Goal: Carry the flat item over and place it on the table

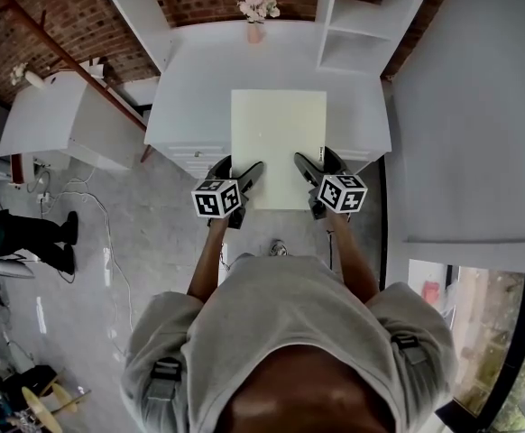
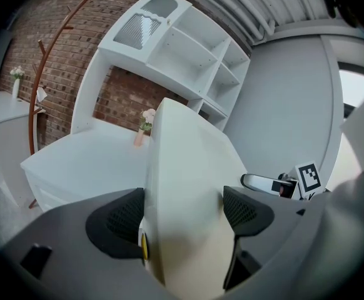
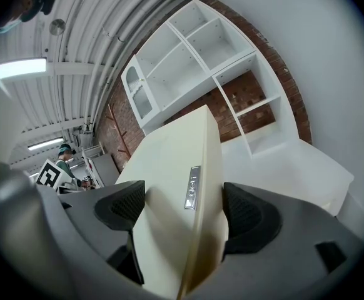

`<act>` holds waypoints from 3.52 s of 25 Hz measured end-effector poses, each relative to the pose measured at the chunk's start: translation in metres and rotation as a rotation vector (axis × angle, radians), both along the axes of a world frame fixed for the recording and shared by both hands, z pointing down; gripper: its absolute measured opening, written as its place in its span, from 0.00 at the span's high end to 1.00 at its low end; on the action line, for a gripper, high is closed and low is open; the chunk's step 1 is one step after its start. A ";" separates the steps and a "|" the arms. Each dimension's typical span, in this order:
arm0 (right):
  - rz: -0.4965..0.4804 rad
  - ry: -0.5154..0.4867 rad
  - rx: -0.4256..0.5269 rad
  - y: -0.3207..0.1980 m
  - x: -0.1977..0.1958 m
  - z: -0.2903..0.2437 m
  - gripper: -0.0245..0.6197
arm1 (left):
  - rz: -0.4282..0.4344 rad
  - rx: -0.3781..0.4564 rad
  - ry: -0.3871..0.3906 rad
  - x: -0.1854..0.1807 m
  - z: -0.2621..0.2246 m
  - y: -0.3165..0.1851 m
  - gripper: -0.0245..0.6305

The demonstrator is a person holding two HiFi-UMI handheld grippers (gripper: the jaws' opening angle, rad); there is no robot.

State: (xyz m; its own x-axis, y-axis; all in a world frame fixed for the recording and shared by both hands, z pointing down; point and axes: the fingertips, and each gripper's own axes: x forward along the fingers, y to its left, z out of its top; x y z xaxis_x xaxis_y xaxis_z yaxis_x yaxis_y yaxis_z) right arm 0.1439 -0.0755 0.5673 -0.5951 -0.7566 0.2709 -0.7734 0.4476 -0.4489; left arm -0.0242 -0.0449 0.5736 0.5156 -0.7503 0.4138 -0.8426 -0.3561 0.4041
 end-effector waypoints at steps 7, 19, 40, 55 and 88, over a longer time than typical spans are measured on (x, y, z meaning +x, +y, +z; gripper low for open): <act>-0.018 -0.005 -0.036 0.000 -0.002 0.015 0.35 | -0.021 -0.029 -0.003 -0.001 0.012 0.003 0.34; -0.025 0.002 -0.059 -0.016 -0.015 0.030 0.35 | -0.023 -0.051 0.007 -0.014 0.028 -0.011 0.34; 0.049 0.035 -0.027 -0.177 -0.067 0.011 0.35 | 0.045 -0.019 0.044 -0.068 0.016 -0.185 0.34; 0.096 0.045 0.010 -0.286 -0.111 -0.011 0.35 | 0.084 0.017 0.059 -0.113 -0.002 -0.301 0.34; 0.115 0.049 -0.092 -0.344 -0.083 0.032 0.35 | 0.108 -0.079 0.052 -0.084 0.039 -0.363 0.34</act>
State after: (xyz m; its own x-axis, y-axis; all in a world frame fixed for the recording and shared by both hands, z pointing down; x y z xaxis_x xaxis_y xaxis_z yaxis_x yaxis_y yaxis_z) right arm 0.0613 -0.4196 0.5995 -0.4903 -0.7897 0.3687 -0.8393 0.3138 -0.4440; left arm -0.1084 -0.4078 0.6121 0.6135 -0.6556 0.4402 -0.7785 -0.4085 0.4765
